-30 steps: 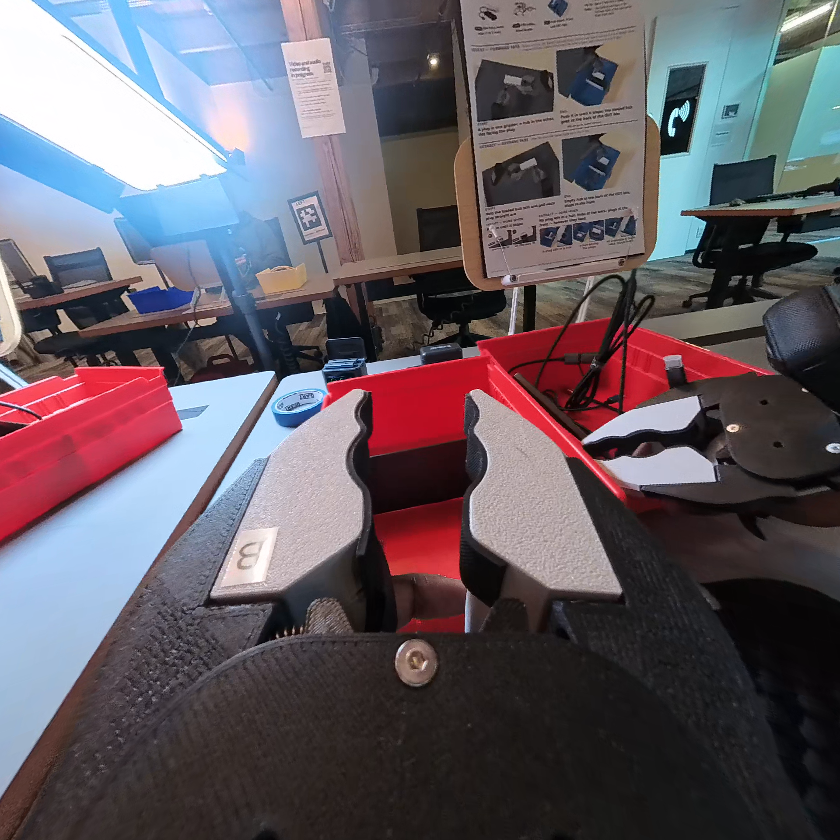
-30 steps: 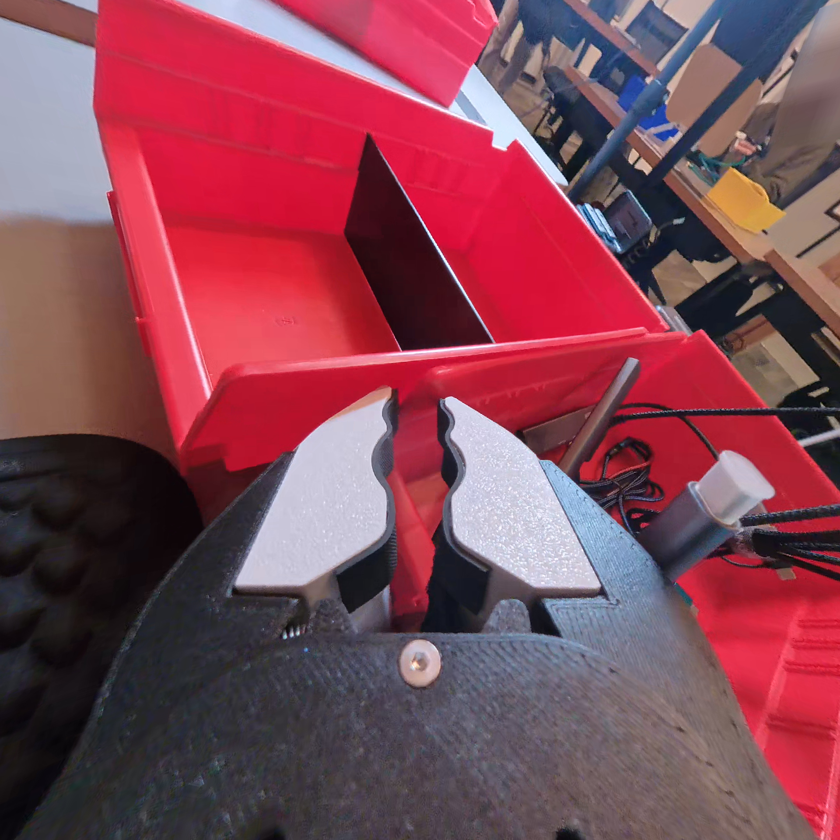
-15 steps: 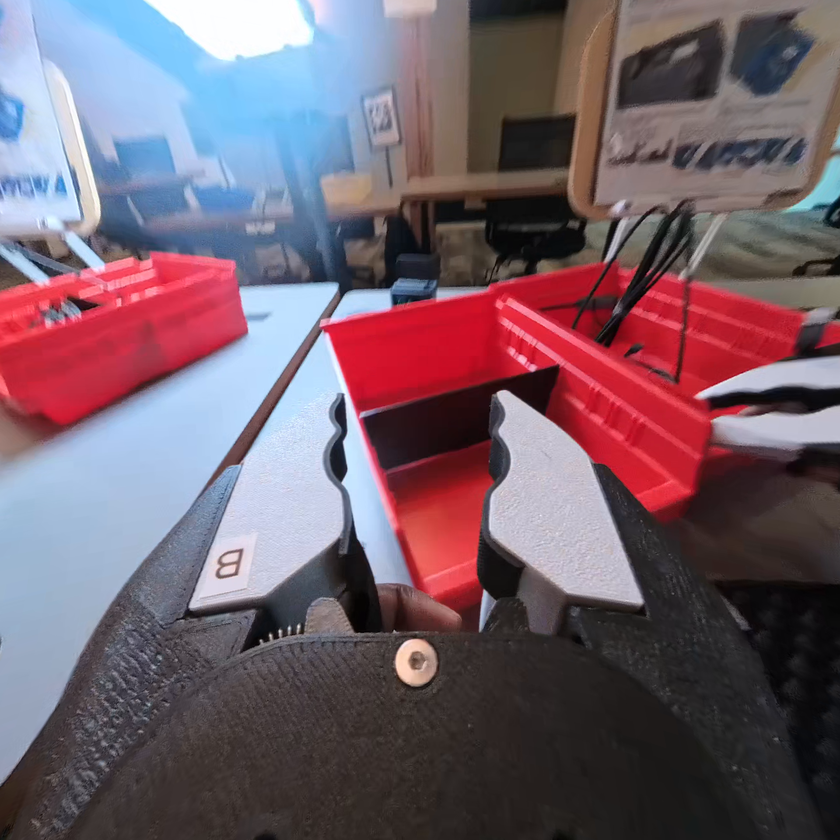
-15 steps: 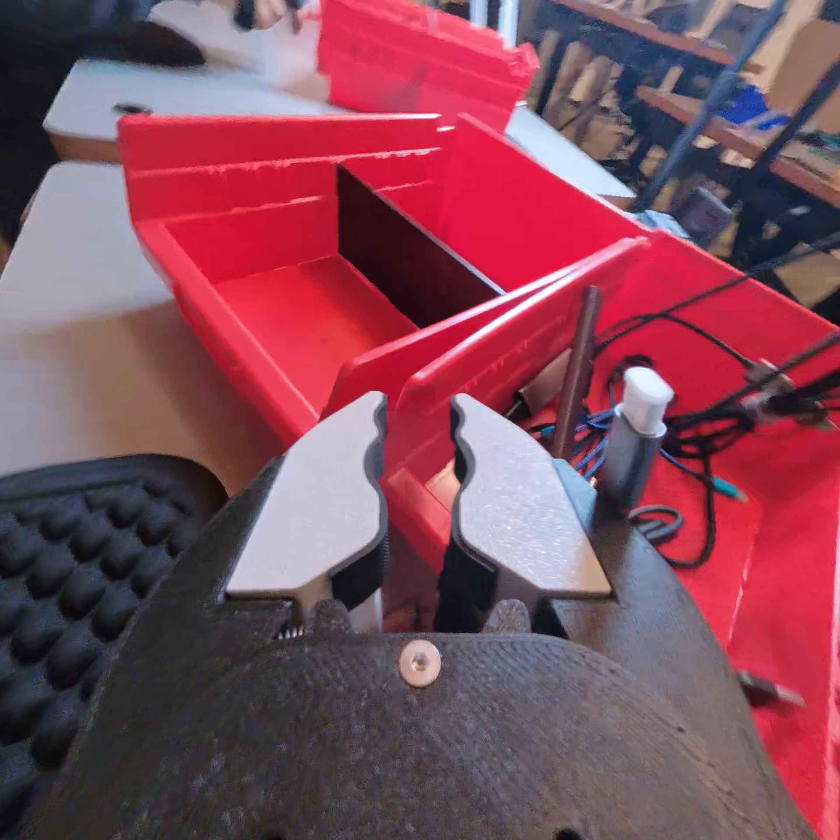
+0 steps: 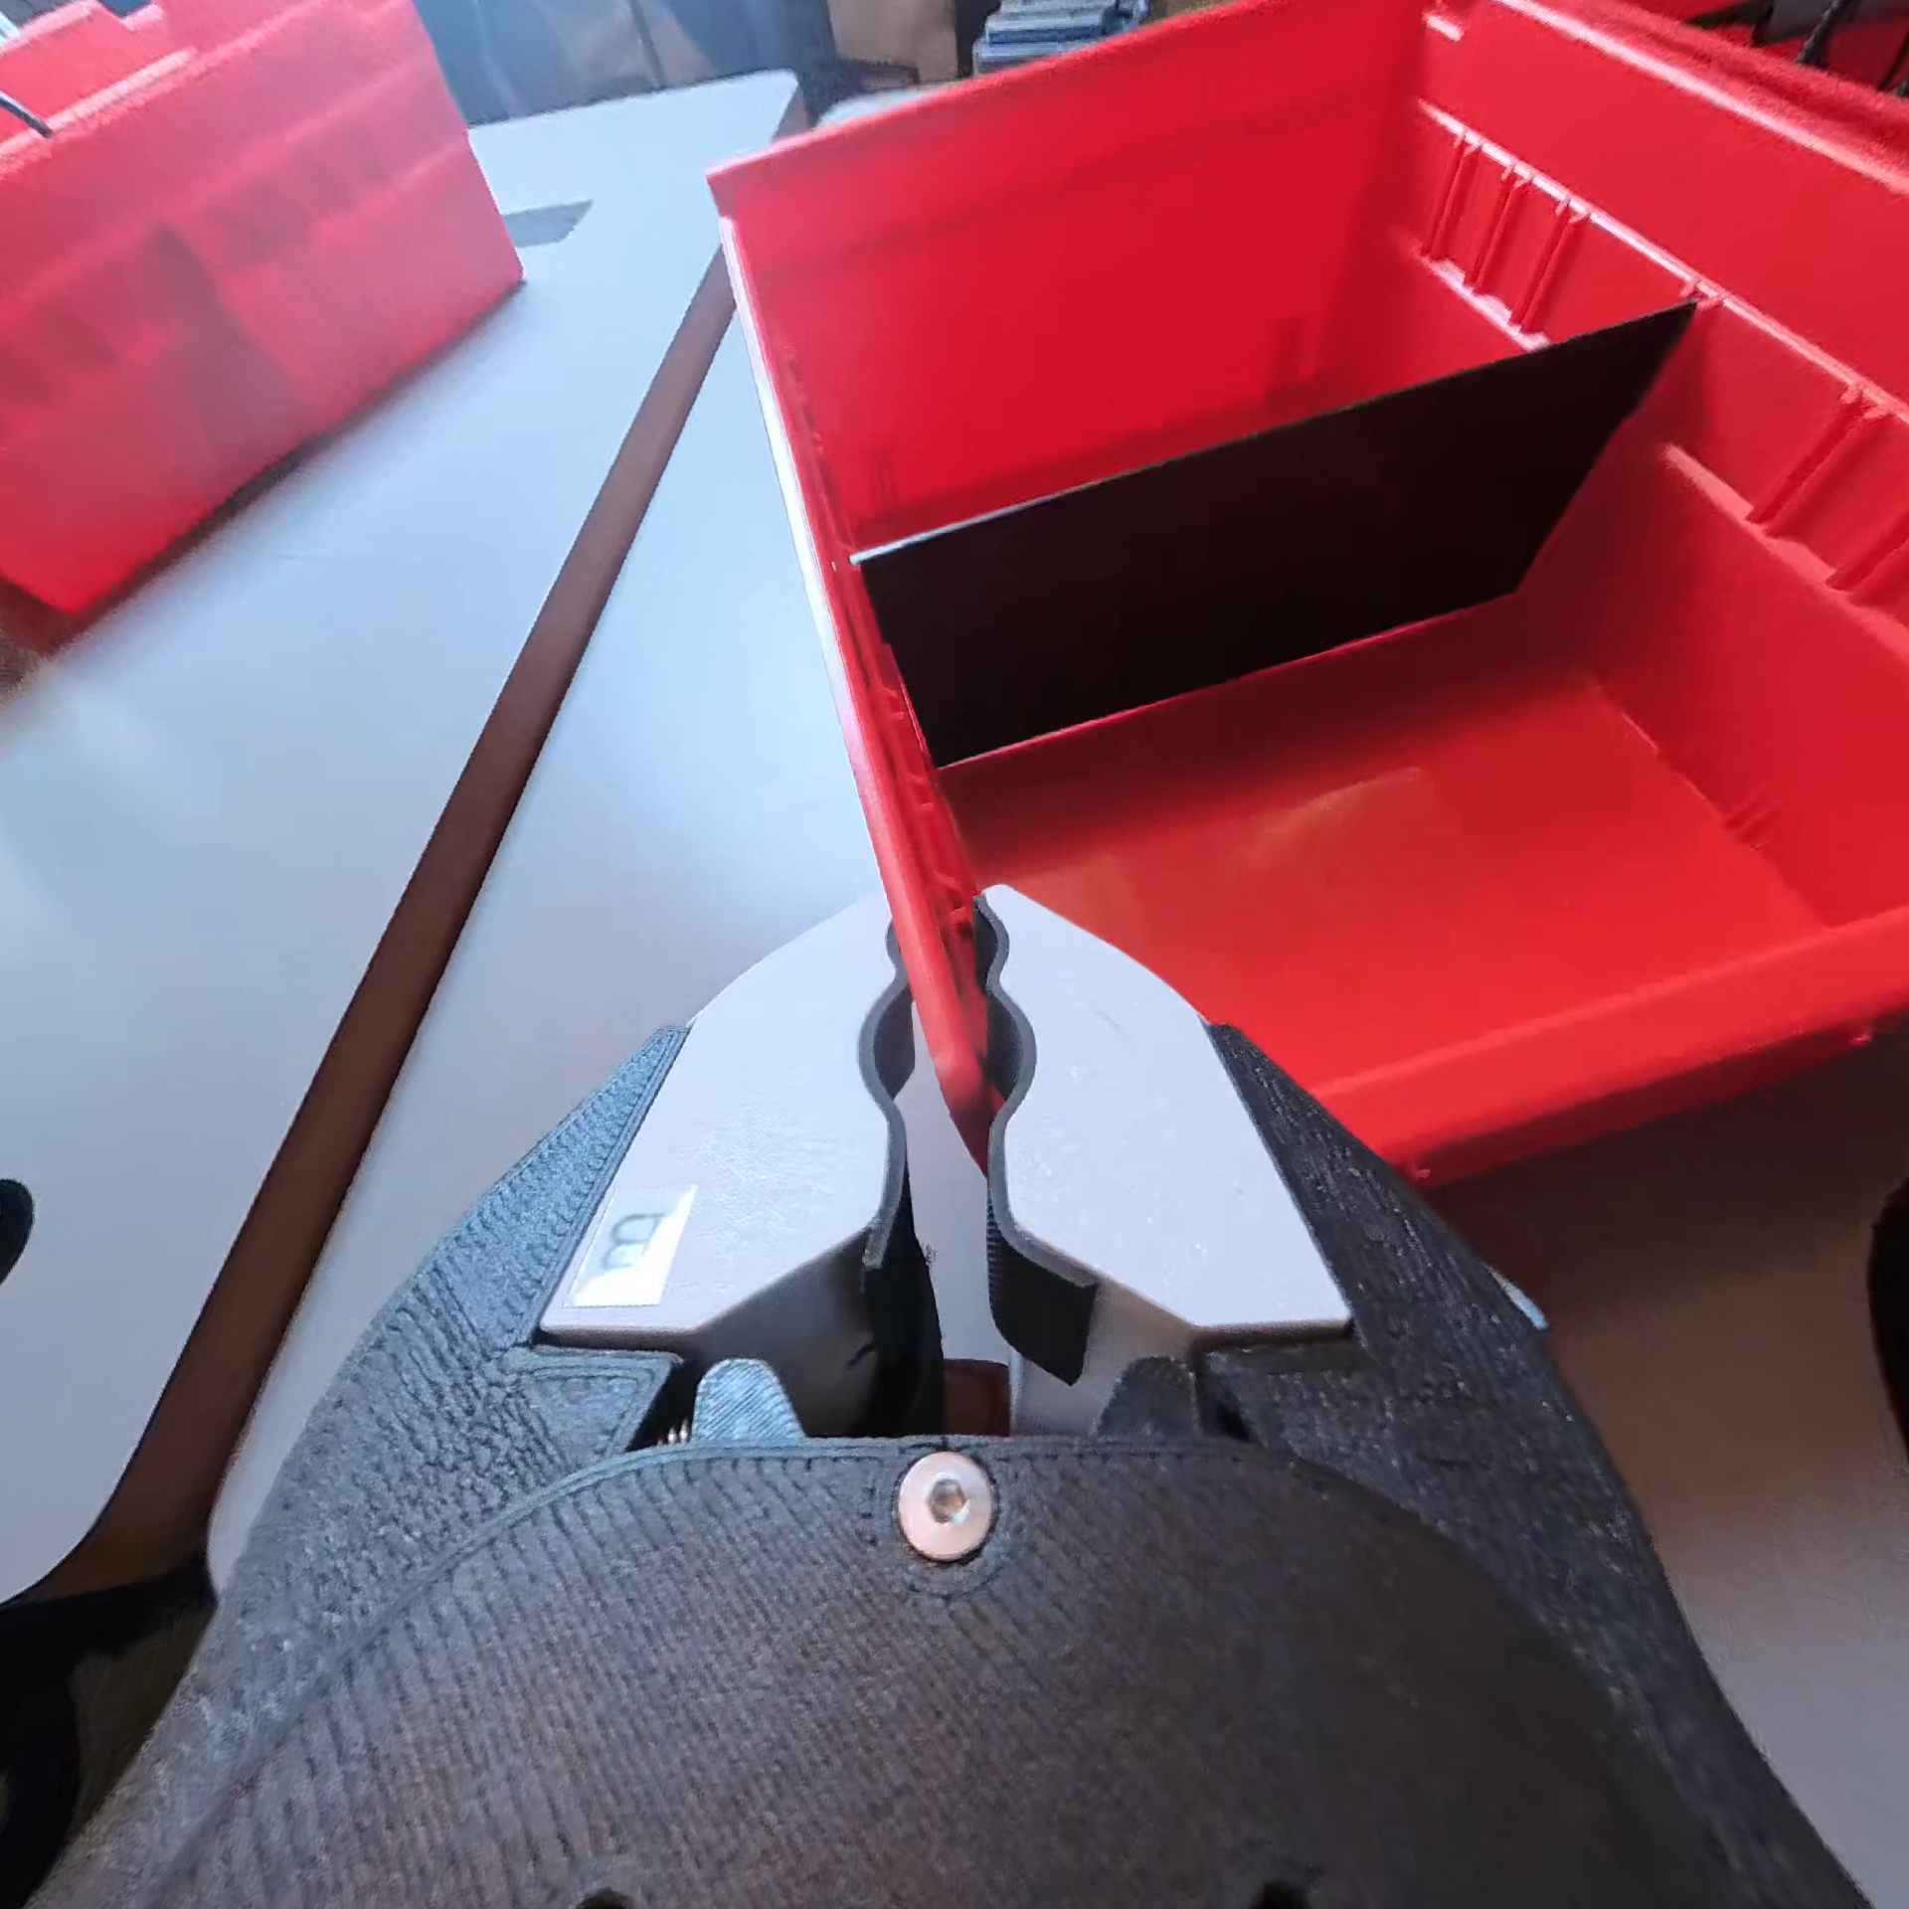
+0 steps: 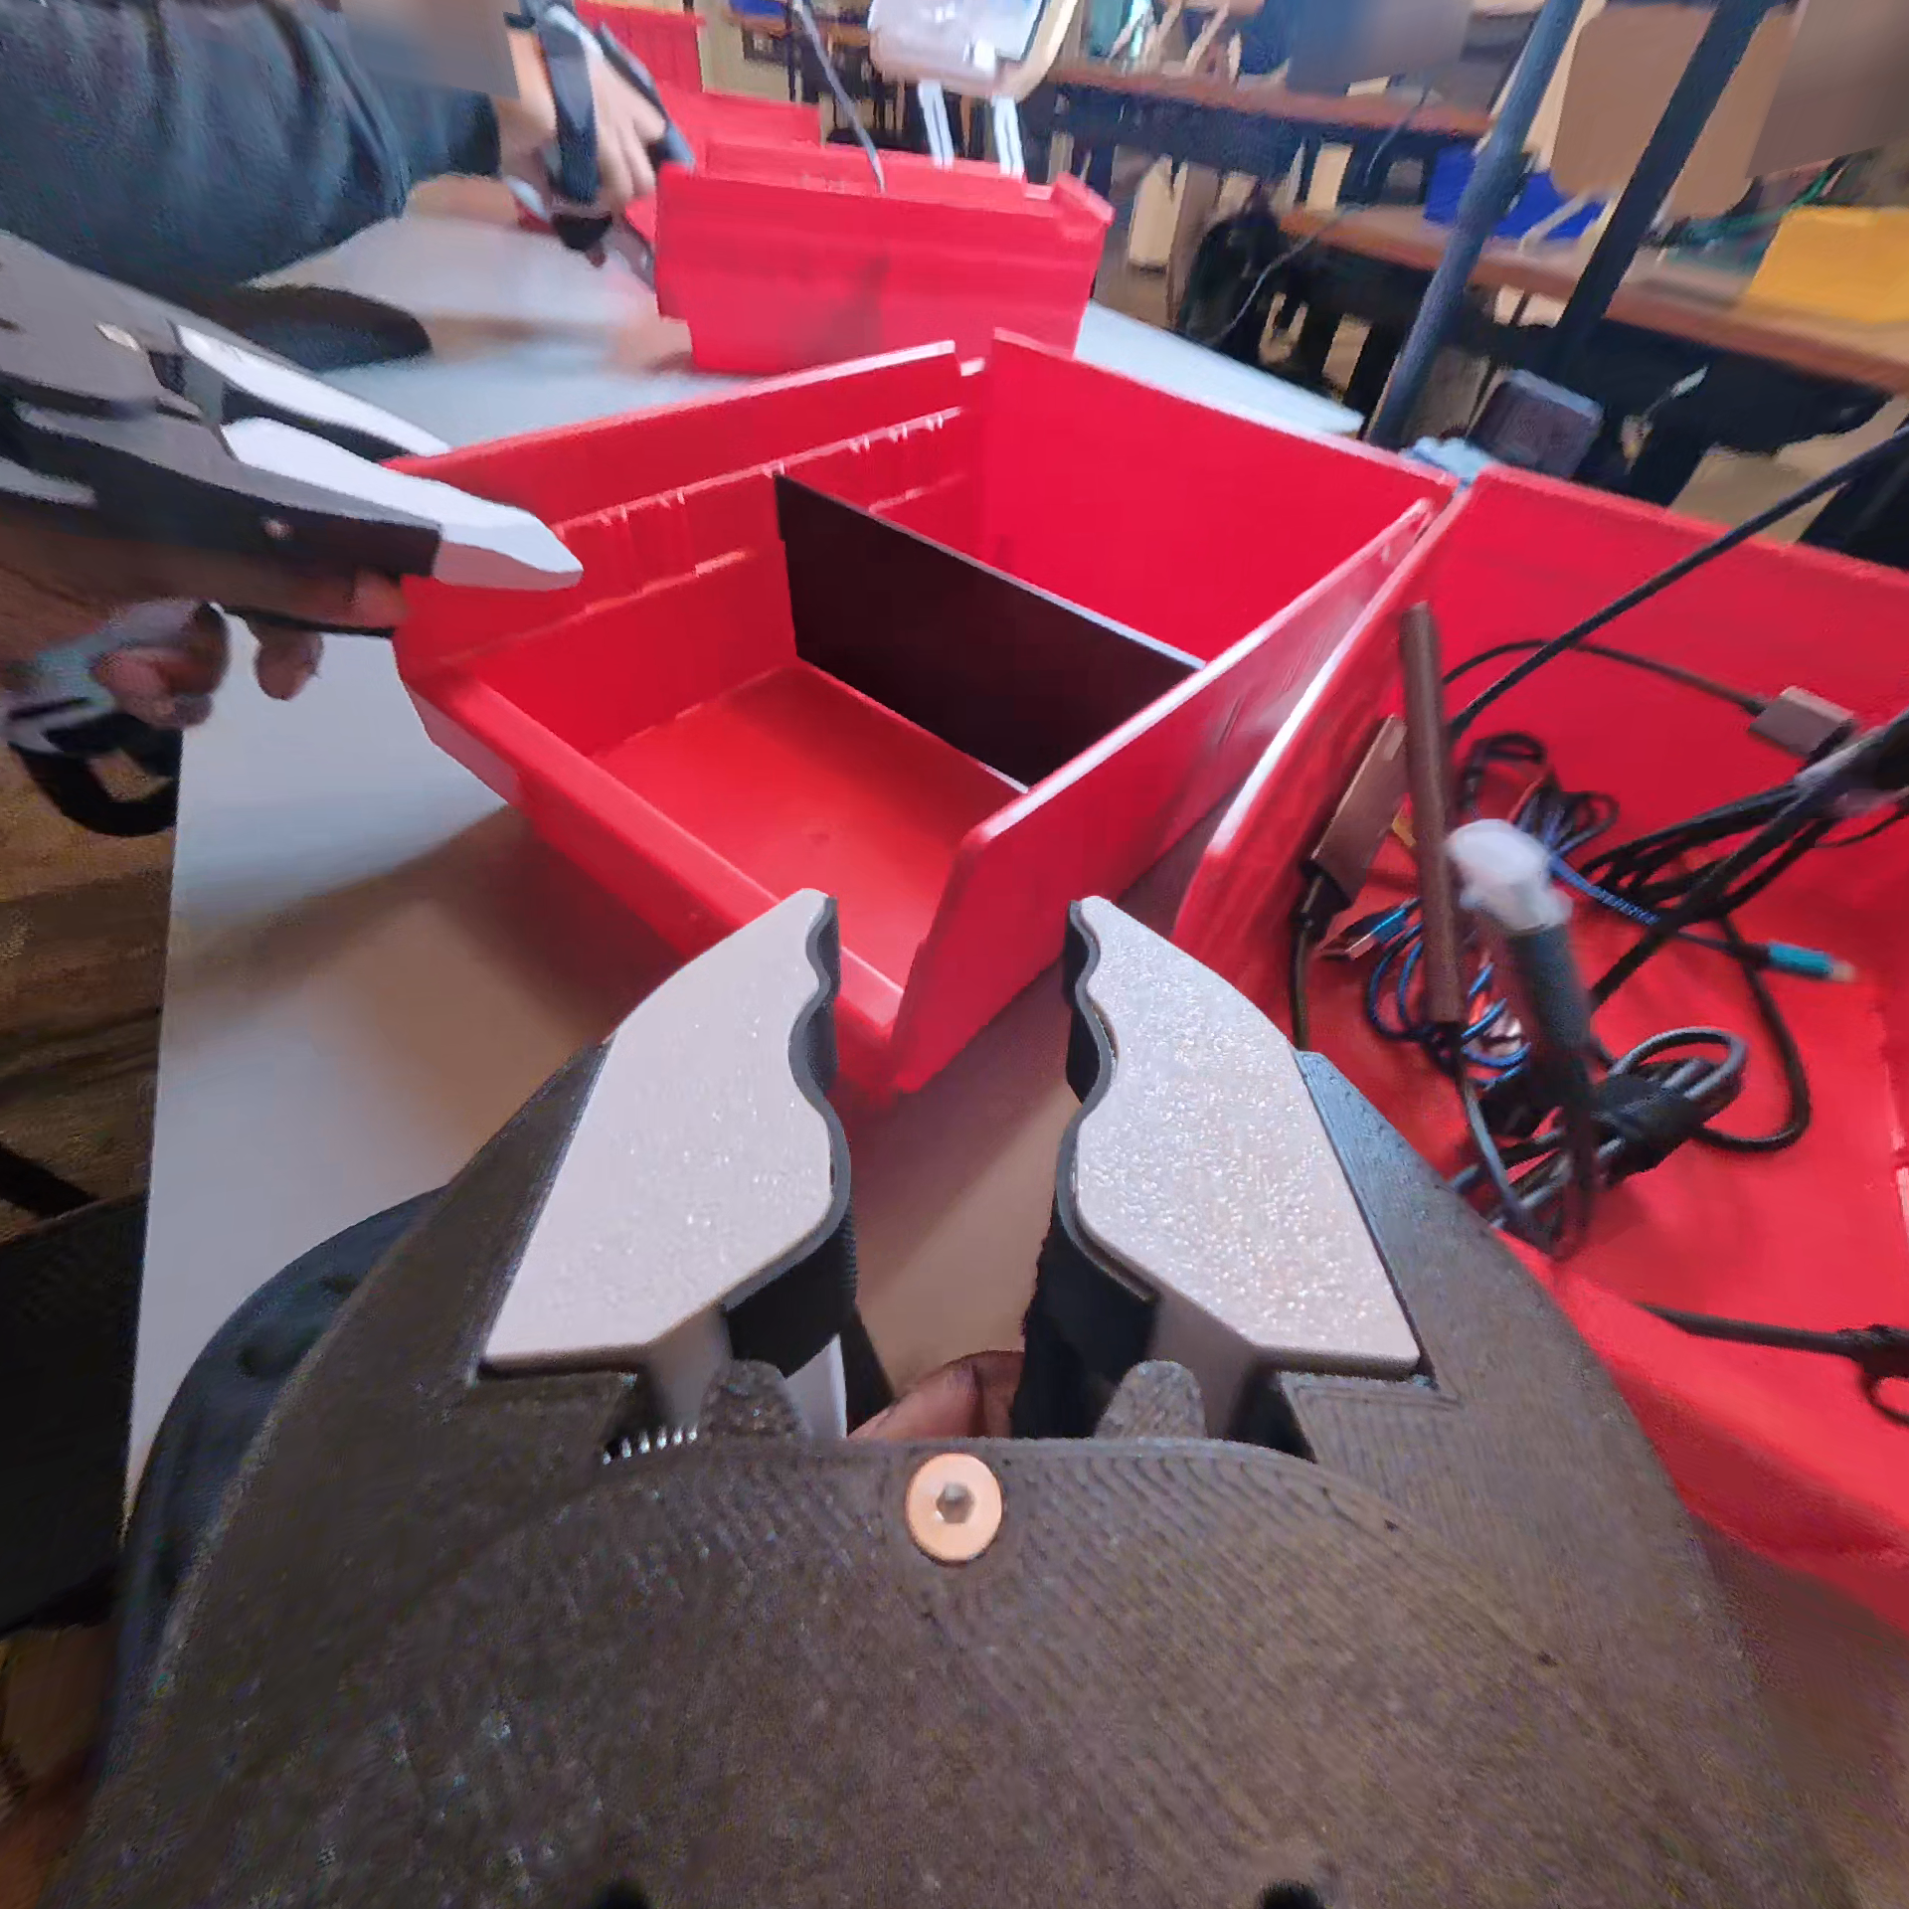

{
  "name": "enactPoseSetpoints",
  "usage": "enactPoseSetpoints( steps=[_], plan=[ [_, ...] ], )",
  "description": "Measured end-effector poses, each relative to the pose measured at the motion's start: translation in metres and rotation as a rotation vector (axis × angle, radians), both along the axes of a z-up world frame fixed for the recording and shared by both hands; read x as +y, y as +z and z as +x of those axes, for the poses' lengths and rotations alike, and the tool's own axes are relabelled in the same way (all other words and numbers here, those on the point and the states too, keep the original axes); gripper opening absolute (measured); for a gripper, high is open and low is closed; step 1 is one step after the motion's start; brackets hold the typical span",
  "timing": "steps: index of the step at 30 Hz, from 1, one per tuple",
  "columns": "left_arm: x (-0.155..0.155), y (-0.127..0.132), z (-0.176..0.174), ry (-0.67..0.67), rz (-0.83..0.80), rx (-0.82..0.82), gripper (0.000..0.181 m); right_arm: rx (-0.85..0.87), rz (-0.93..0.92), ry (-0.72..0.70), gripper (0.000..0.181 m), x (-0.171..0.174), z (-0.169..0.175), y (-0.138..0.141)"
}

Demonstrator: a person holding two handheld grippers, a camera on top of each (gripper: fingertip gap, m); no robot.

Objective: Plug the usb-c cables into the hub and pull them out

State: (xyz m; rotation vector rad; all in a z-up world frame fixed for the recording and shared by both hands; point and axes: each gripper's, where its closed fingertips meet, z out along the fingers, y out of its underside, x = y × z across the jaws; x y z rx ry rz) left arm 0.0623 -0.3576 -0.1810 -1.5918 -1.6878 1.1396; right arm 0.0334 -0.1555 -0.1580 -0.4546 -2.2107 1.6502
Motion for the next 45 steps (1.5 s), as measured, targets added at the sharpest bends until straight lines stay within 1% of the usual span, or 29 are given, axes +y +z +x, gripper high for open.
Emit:
enactPoseSetpoints(
  steps=[2,5,6,7,9,10,12,15,18,20,23,25,27,29,32,33,34,35,37,40,43,45],
  plan=[
    [0.005,-0.004,0.011,-0.032,0.016,-0.081,0.01,-0.026,0.033,0.003,0.042,-0.004,0.004,-0.01],
    [0.019,-0.007,0.025,-0.12,0.04,-0.163,0.017,-0.001,0.085,-0.007,0.044,-0.012,0.004,-0.013],
    [0.02,-0.007,0.025,-0.127,0.031,-0.159,0.027,-0.001,0.099,-0.016,0.047,-0.015,0.003,-0.013],
    [0.016,-0.007,0.023,-0.111,0.02,-0.142,0.041,0.0,0.118,-0.03,0.048,-0.017,0.001,-0.014],
    [0.011,-0.012,0.017,-0.084,0.031,-0.125,0.053,-0.001,0.172,-0.054,0.046,-0.021,-0.004,-0.021],
    [0.013,-0.015,0.014,-0.095,0.051,-0.118,0.052,-0.005,0.208,-0.067,0.044,-0.022,-0.007,-0.027],
    [0.014,-0.018,0.009,-0.095,0.05,-0.102,0.026,0.004,0.28,-0.113,0.025,-0.022,-0.016,-0.037],
    [0.004,-0.011,0.008,-0.011,-0.023,-0.088,0.015,0.097,0.314,-0.147,0.02,-0.026,-0.022,-0.033],
    [0.001,0.008,0.012,0.024,-0.027,-0.02,0.012,0.18,0.28,-0.16,0.018,-0.029,-0.02,-0.021],
    [0.002,0.028,0.018,0.04,-0.064,0.031,0.013,0.241,0.231,-0.172,0.018,-0.03,-0.018,-0.004],
    [0.009,0.068,0.024,0.063,-0.117,0.173,0.013,0.365,0.138,-0.208,0.017,-0.022,-0.016,0.037],
    [0.022,0.097,0.025,0.059,-0.133,0.293,0.013,0.458,0.079,-0.251,0.016,-0.008,-0.015,0.069],
    [0.041,0.122,0.022,0.036,-0.139,0.408,0.013,0.542,0.033,-0.307,0.015,0.013,-0.015,0.099],
    [0.066,0.14,0.013,-0.008,-0.129,0.5,0.014,0.614,0.009,-0.37,0.013,0.042,-0.016,0.124],
    [0.112,0.157,-0.007,-0.114,-0.092,0.565,0.015,0.677,0.007,-0.478,0.013,0.093,-0.018,0.147],
    [0.13,0.161,-0.015,-0.157,-0.084,0.57,0.015,0.68,0.015,-0.517,0.013,0.112,-0.019,0.151],
    [0.149,0.164,-0.024,-0.202,-0.071,0.573,0.019,0.683,0.024,-0.56,0.012,0.132,-0.02,0.153],
    [0.168,0.166,-0.033,-0.249,-0.06,0.573,0.015,0.689,0.033,-0.603,0.012,0.153,-0.021,0.155],
    [0.21,0.168,-0.051,-0.337,-0.035,0.576,0.015,0.693,0.055,-0.699,0.012,0.195,-0.023,0.156],
    [0.275,0.163,-0.073,-0.46,0.01,0.542,0.015,0.683,0.097,-0.843,0.01,0.26,-0.026,0.155],
    [0.337,0.157,-0.093,-0.573,0.029,0.497,0.017,0.623,0.113,-0.943,0.01,0.318,-0.029,0.148],
    [0.373,0.15,-0.106,-0.629,0.043,0.465,0.017,0.579,0.124,-1.007,0.009,0.351,-0.032,0.14]
  ],
)
